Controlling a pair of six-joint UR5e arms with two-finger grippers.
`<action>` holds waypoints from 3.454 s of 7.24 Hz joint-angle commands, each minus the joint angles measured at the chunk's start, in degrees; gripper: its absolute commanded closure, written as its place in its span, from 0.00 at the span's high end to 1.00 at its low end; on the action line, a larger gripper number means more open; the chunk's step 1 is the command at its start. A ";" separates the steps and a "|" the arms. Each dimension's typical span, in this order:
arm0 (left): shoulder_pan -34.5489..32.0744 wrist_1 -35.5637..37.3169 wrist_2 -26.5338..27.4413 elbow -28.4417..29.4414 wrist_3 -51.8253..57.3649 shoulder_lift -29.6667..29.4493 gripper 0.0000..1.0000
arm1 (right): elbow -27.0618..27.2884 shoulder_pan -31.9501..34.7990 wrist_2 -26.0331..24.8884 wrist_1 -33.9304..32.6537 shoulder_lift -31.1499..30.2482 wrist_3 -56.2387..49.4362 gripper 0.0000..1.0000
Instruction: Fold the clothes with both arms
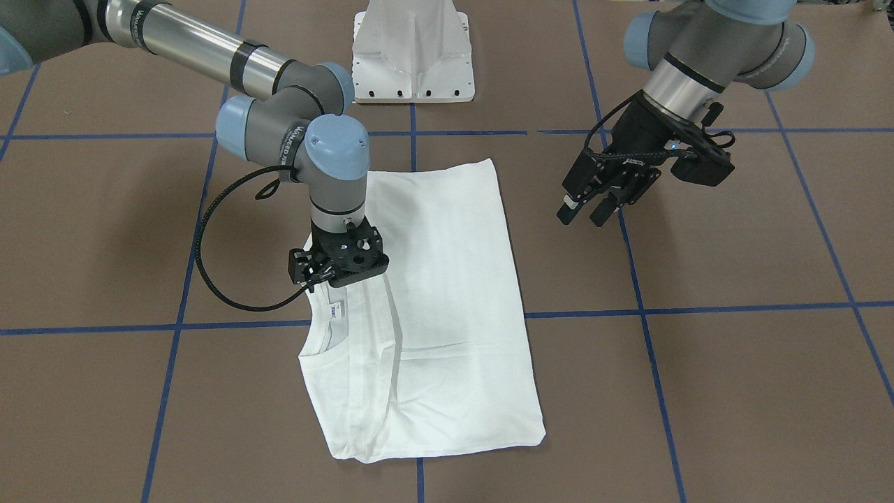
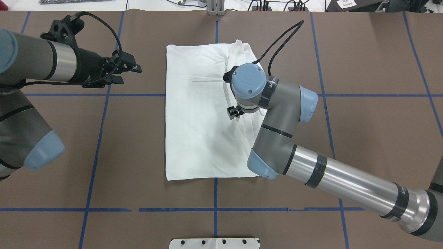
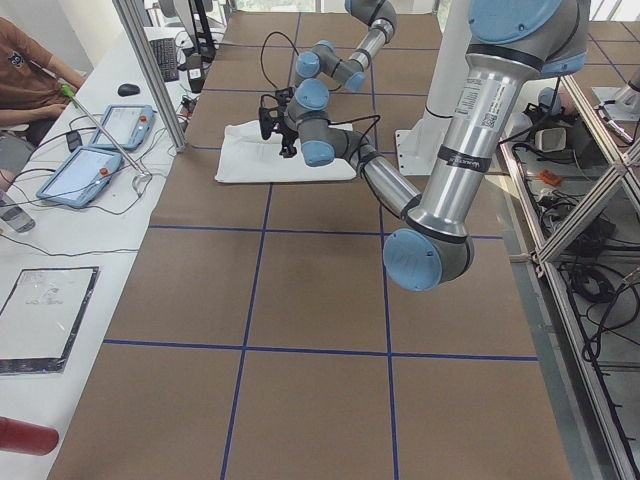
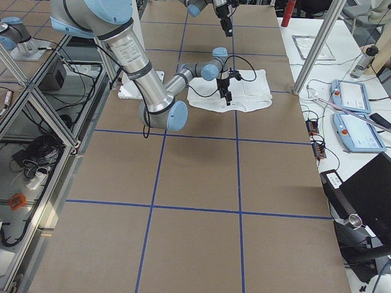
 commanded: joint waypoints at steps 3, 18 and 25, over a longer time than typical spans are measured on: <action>0.00 -0.02 -0.01 -0.36 -0.01 0.04 0.75 | 2.18 3.40 4.29 -0.73 1.06 -1.21 1.00; 0.18 -0.02 -0.01 -3.88 -0.01 1.97 0.79 | 11.64 2.17 3.41 -3.63 -5.95 4.21 1.00; 0.44 -0.02 0.08 -3.62 0.08 1.88 0.79 | 26.18 -15.12 -6.84 -2.66 -13.60 83.02 0.99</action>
